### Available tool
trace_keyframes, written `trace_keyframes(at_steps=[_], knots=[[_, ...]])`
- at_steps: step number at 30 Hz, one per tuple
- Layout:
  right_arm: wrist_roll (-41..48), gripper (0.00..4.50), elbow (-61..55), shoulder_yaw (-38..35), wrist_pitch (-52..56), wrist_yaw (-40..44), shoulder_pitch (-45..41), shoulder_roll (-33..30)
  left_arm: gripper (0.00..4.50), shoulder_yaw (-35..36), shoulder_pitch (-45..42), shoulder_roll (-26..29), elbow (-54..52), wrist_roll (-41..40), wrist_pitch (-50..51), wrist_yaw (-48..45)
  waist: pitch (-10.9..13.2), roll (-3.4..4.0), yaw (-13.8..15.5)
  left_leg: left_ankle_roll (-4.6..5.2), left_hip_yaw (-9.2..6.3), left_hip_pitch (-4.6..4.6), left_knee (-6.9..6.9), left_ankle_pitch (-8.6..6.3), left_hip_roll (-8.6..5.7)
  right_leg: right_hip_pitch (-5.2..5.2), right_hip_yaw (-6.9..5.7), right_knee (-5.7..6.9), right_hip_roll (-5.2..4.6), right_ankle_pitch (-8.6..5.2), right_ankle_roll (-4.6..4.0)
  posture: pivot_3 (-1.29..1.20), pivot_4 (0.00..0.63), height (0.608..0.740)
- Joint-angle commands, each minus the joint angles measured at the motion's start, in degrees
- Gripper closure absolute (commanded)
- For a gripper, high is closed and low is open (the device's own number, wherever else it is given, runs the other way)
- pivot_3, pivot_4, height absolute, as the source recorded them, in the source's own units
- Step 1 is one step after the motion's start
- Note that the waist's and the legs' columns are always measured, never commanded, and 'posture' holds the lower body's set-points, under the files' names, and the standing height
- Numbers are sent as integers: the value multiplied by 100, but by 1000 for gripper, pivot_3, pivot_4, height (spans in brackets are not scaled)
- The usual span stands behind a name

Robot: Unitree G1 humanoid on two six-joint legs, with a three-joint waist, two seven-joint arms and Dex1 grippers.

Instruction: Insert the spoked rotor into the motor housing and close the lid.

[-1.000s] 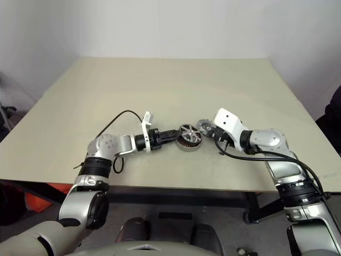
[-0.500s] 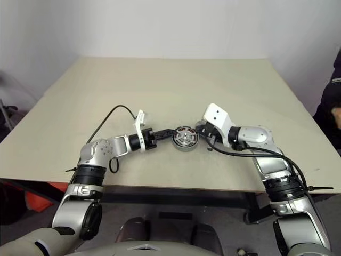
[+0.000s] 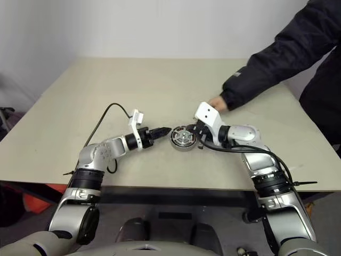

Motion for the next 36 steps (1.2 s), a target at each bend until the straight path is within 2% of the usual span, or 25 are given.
trace_keyframes(at_steps=[1,27,30,33,36], knots=[[26,4500,-76,-45,-97,3,-179,-24,2404,-39,23,53,-305,1,-155,-40,0,0,-1,1,0,-1,0,-1,-1,0,0,-1,-1,0,0,0,0,740],[-86,4500,134,-66,-354,-135,-219,-76,2404,-271,66,90,-195,319,-602,-30,0,0,-42,-2,0,3,1,1,1,1,1,3,1,0,0,0,0,740],[-274,4500,257,17,-446,-144,-184,-207,2404,-490,92,132,-189,706,-1181,-12,0,0,-41,-2,0,4,1,1,1,1,1,3,1,0,0,0,0,740],[-868,4500,750,184,-871,-316,-213,-554,2404,-1004,99,317,-143,1488,-2233,-54,0,0,-32,-2,0,3,2,1,0,2,1,3,0,0,0,0,0,740],[-1104,4500,1106,166,-1077,-426,-352,-759,2404,-1436,34,499,-5,2150,-3226,-126,0,0,-37,-2,-2,-1,6,1,-1,2,1,2,-1,1,1,0,0,740]])
